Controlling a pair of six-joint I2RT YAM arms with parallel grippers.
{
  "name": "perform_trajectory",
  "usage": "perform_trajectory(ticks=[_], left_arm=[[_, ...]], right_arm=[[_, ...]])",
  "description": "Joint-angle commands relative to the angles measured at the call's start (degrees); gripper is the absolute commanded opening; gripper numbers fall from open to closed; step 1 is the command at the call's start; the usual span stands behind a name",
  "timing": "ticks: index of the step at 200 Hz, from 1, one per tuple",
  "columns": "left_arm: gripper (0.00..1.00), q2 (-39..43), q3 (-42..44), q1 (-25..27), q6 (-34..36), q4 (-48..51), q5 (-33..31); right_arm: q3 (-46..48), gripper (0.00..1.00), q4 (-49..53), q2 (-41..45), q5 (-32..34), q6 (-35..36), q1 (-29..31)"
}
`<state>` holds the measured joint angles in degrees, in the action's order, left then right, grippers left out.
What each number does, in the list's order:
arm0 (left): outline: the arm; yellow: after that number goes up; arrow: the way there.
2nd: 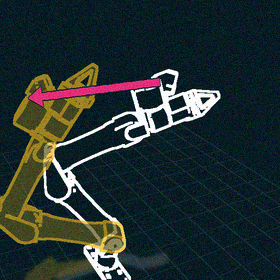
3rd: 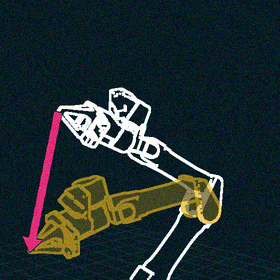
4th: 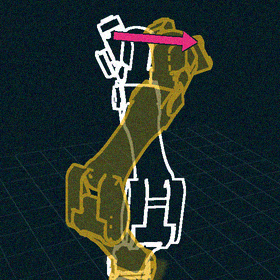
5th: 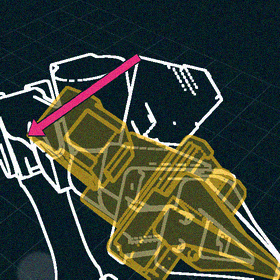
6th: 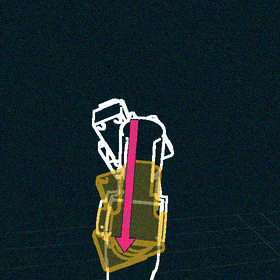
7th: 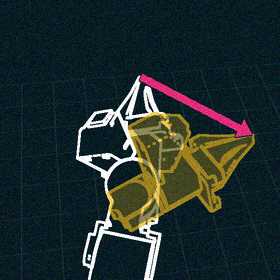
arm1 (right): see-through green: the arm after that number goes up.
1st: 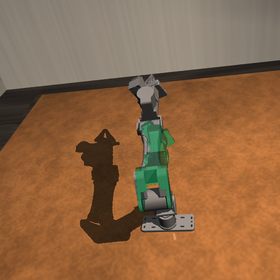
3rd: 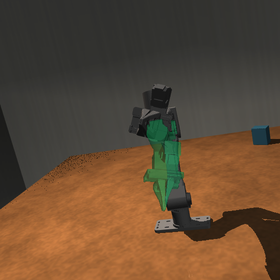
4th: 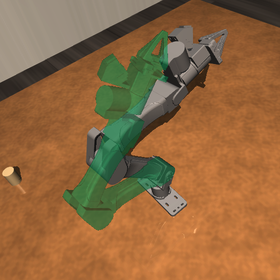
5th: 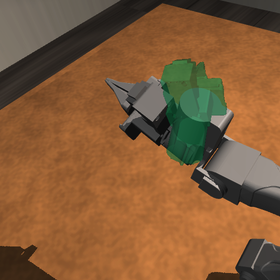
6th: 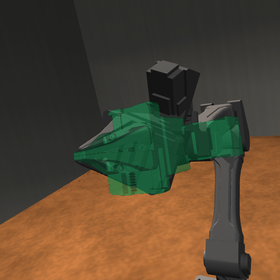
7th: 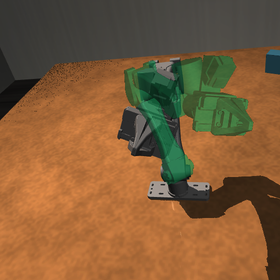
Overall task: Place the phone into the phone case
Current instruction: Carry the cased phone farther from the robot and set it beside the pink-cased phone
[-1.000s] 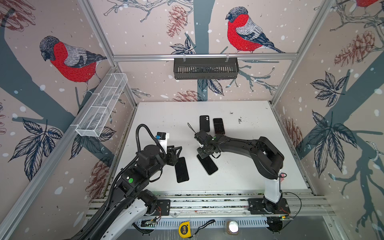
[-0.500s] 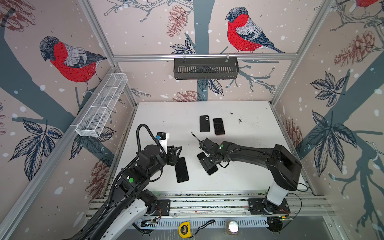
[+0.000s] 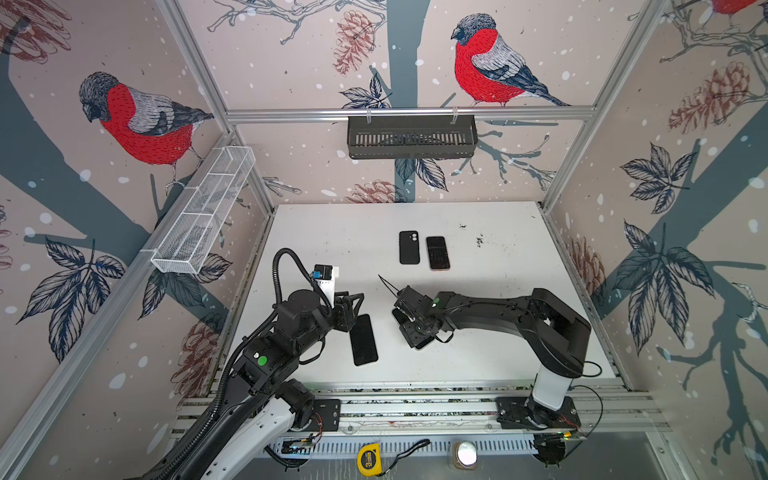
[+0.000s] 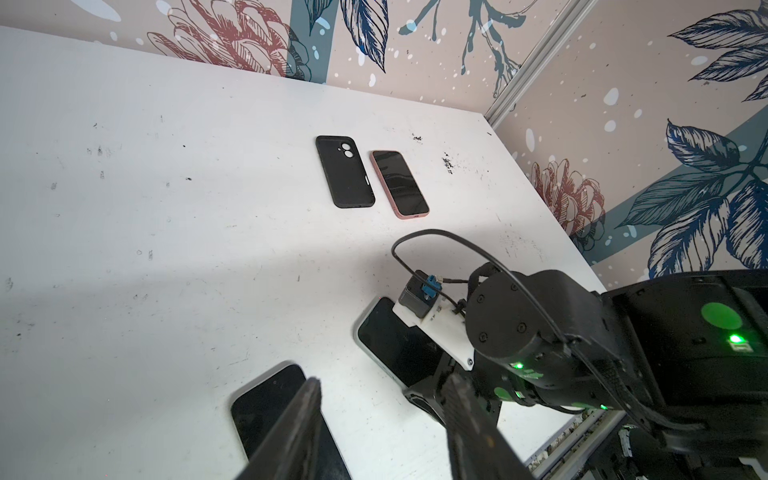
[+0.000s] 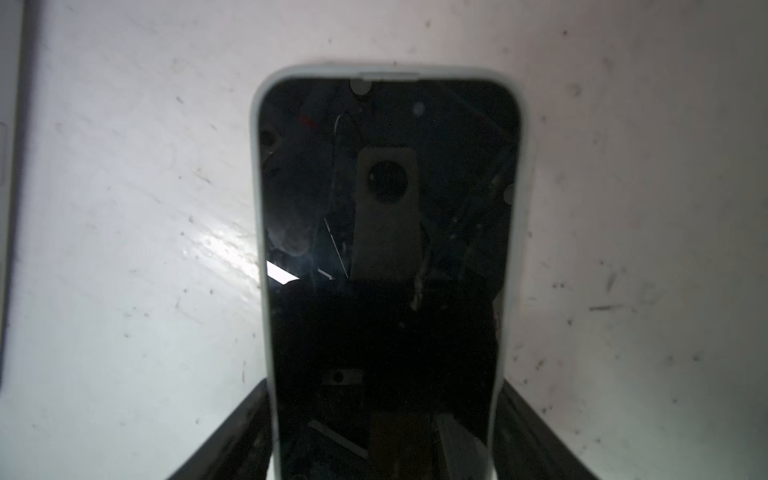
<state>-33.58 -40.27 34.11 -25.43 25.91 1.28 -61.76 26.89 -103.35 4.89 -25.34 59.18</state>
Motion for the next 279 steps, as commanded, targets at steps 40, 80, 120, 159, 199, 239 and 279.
perform_trajectory(ticks=[40, 80, 120, 159, 199, 239, 279], left_arm=[[0.49, 0.18, 0.12, -0.08, 0.38, -1.50, -0.14], [0.49, 0.49, 0.25, -0.12, 0.29, -1.81, 0.00], [0.49, 0.10, 0.30, -0.17, 0.31, -1.98, 0.56], [0.49, 0.10, 0.47, -0.05, 0.37, -2.09, 1.19], [0.49, -0.81, 0.29, -0.14, 0.58, -2.29, 1.47], [0.49, -1.28, 0.36, -0.22, 0.65, -2.41, 1.45], [0.49, -1.87, 0.30, -0.29, 0.76, -2.53, 1.61]], right_arm=[[2.04, 0.63, -0.28, 8.21, 7.98, 1.77, -1.63], [1.28, 0.63, -0.88, 8.40, 4.84, 3.53, -12.65], [-6.85, 0.65, -1.54, 0.09, 6.20, 4.00, -27.20], [-15.90, 0.65, -1.74, -9.70, 6.93, 5.81, -36.64], [-23.19, 0.66, 0.40, -16.15, 5.56, 8.62, -39.83], [-26.02, 0.84, 2.17, -17.37, 5.51, 10.06, -41.04], [-26.05, 0.88, 2.90, -12.89, 4.81, 10.01, -40.46]])
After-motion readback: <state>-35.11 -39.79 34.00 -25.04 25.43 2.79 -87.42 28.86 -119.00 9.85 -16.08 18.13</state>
